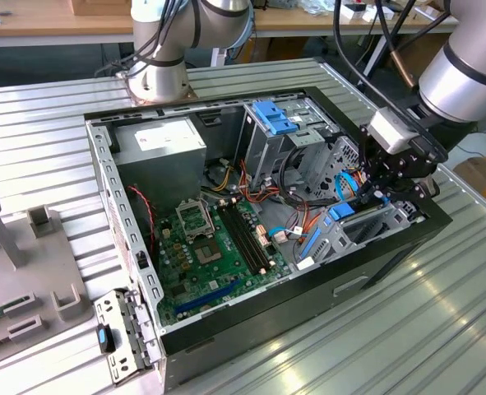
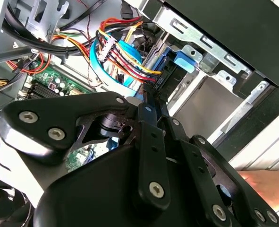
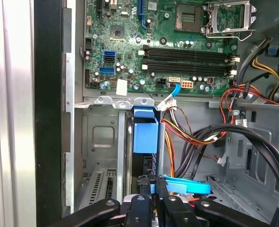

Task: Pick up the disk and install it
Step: 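Insert the second disk wire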

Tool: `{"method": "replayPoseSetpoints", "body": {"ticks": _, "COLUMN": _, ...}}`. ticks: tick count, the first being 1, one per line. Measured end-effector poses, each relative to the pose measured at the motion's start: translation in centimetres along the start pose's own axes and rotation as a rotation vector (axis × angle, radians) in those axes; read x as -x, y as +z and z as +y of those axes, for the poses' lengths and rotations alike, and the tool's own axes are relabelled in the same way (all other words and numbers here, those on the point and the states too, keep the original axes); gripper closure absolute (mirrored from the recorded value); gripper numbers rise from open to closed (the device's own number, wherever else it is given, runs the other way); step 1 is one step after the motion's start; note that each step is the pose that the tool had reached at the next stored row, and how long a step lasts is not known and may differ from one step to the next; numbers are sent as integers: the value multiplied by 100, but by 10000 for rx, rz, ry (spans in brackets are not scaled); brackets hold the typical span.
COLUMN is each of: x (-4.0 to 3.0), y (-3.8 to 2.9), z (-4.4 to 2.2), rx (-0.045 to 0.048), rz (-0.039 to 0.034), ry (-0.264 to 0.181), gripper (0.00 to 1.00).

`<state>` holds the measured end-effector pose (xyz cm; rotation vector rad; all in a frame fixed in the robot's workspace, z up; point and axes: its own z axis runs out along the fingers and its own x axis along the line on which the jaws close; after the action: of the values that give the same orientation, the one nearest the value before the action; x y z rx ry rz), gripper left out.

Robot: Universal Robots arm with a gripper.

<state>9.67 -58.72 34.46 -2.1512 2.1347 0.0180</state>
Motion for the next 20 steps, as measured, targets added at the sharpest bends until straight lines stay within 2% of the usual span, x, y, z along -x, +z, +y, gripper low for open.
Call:
{"method": "replayPoseSetpoints", "body": {"ticks": 9, "x": -23, "y": 39, "z": 3, "rx": 0, "rz": -1, "ry": 1, "gripper": 84}}
{"method": "replayPoseSetpoints", "body": {"ticks": 16, "x": -26, "y": 44, "z": 3, "rx": -1, "rz": -7, "ry": 0, "gripper": 82}}
{"method": "replayPoseSetpoints", "body": {"ticks": 17, "x": -25, "y": 42, "z": 3, "rx": 0, "rz": -3, "ry": 0, "gripper": 76}}
{"method": "replayPoseSetpoints", "body": {"ticks": 19, "x": -23, "y": 21, "z": 2, "rx": 0, "rz": -2, "ry": 0, "gripper": 76}}
{"method": "replayPoseSetpoints", "body": {"ticks": 20, "x": -21, "y": -12, "z": -1, "rx": 0, "rz": -2, "ry": 0, "gripper": 76}}
